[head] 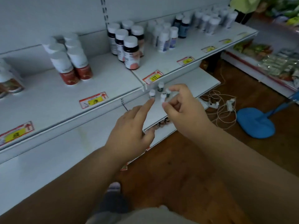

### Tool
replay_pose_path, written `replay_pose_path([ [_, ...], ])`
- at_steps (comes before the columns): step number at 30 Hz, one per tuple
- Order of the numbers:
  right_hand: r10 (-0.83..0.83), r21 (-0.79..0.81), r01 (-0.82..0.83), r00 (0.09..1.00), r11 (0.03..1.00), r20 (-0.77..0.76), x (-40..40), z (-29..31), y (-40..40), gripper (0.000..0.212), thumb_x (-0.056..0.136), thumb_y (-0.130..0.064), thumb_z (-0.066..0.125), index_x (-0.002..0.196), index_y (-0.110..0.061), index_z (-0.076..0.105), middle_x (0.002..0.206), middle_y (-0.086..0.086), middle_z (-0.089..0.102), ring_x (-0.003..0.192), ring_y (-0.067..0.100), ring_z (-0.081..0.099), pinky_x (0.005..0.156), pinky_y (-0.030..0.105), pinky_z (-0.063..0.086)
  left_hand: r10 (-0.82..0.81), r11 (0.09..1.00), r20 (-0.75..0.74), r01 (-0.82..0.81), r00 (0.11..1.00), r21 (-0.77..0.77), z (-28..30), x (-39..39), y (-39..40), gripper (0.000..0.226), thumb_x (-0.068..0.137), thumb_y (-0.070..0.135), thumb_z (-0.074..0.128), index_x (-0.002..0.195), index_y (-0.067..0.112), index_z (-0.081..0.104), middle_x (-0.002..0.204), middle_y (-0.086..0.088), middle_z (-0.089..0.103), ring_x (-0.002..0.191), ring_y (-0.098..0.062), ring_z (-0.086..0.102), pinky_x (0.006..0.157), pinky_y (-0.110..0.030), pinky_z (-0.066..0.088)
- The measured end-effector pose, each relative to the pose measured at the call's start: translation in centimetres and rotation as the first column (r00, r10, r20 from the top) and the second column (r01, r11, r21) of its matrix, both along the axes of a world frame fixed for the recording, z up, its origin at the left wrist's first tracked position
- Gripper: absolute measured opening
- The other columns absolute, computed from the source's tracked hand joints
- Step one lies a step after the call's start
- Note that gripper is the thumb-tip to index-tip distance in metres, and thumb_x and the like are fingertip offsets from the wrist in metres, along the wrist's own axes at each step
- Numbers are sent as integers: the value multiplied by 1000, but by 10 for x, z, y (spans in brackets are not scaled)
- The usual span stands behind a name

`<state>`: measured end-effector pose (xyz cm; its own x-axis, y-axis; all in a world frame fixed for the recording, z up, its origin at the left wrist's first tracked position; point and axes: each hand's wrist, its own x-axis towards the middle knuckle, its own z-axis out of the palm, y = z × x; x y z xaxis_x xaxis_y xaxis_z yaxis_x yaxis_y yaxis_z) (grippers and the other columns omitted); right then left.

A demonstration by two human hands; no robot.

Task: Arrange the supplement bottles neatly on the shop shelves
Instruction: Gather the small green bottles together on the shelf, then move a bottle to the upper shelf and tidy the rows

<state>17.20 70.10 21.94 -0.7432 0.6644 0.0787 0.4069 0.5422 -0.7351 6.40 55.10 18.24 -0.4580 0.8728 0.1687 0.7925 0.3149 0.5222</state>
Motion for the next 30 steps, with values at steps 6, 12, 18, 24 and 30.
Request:
replay_pose_path([
  [6, -102, -1, 102, 992, 995, 69, 85, -29, 63, 41, 95, -31, 64, 132, -26, 48, 130, -3, 46, 103, 5, 56, 90, 32, 54, -75, 993, 40, 78, 996, -88, -21, 68, 67, 72, 93, 45, 55, 151, 46, 12, 156, 11, 28, 138, -12, 31, 107, -29, 27],
  [12, -81, 7, 81, 983, 997, 163, 95, -42, 137, 38, 93, -31, 65, 128, -27, 52, 129, -4, 43, 104, 9, 55, 93, 37, 53, -91, 984, 31, 95, 995, -153, -50, 64, 151, 70, 90, 41, 61, 151, 29, 28, 156, 4, 31, 139, -18, 32, 112, -34, 28],
  [18, -113, -8, 117, 975, 993, 192, 99, -59, 211, 40, 92, -32, 67, 128, -25, 52, 129, 0, 49, 102, 14, 59, 91, 37, 54, -77, 976, 85, 92, 993, -195, -70, 69, 234, 72, 90, 39, 62, 152, 26, 26, 156, 2, 32, 139, -19, 34, 114, -38, 31],
  [24, -68, -98, 83, 987, 992, 147, 88, -135, 268, 42, 93, -32, 67, 130, -23, 50, 132, 1, 52, 113, 14, 56, 89, 21, 45, 25, 945, 83, 4, 996, -326, -110, 87, 292, 74, 90, 38, 62, 152, 29, 23, 157, 3, 30, 141, -21, 32, 115, -45, 32],
  [30, 5, -70, 6, 986, 998, 164, 36, -248, 343, 47, 91, -38, 68, 133, -27, 48, 134, 2, 50, 121, 17, 55, 102, 31, 47, 251, 889, 53, -209, 966, -408, -207, 76, 347, 74, 88, 38, 64, 151, 29, 25, 159, 3, 26, 145, -22, 26, 117, -47, 28],
])
